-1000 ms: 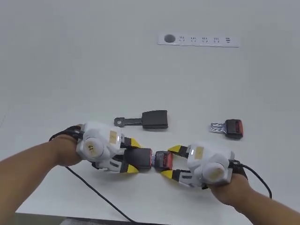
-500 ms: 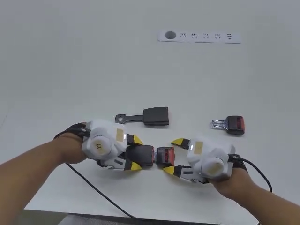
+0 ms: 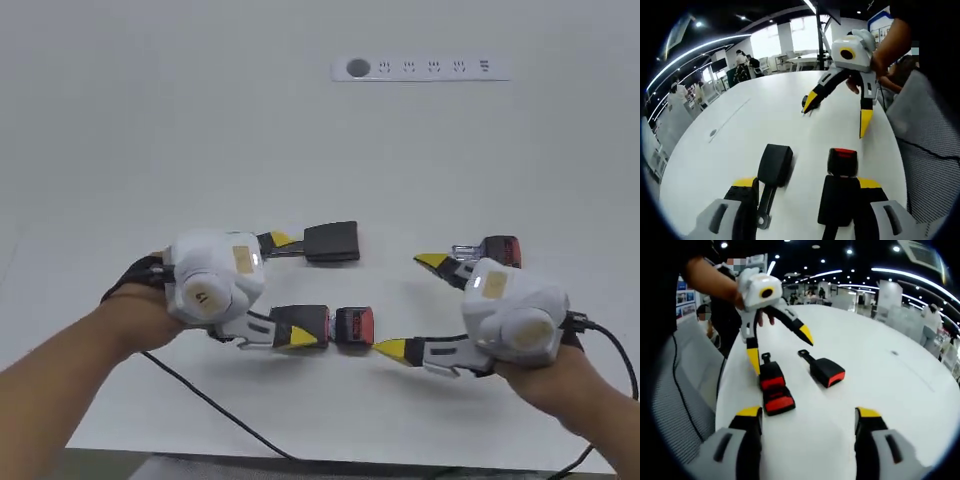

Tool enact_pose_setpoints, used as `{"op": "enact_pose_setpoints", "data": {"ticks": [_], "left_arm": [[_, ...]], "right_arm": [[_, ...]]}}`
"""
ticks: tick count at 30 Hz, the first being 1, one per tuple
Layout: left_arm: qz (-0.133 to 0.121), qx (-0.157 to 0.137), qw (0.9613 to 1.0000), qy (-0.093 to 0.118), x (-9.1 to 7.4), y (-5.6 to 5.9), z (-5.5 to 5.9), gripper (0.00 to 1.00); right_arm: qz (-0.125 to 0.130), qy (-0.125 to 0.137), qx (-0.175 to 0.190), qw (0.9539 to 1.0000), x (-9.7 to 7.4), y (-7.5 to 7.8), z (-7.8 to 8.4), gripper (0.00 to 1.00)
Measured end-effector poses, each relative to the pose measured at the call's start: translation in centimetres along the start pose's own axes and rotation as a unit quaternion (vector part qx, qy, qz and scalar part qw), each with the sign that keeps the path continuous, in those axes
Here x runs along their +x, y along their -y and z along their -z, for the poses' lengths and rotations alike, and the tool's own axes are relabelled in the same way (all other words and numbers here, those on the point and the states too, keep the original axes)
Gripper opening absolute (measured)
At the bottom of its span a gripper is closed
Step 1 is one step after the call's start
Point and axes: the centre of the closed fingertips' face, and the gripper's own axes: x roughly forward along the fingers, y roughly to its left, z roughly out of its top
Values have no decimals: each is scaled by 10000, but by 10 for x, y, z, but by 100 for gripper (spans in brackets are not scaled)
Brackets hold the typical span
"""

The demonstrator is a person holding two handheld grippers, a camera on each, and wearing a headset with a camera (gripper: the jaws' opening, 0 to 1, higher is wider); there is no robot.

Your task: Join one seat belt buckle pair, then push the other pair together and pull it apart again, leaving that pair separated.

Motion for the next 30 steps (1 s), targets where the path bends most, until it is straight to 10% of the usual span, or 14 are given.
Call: {"op": "enact_pose_setpoints", "data": {"ticks": [10,16,30], "left_arm": [[-78,95,9997,231,9,-31,-26,80],[-199,226,9987,399,-21,-71,-53,76],[170,235,9995,-147,18,-71,-29,78]], "right_arm": [[-120,-303,-184,9993,-47,65,17,81],[-144,-206,-214,9995,-71,94,10,81],[-645,-582,-274,9958,-70,112,37,81]]}}
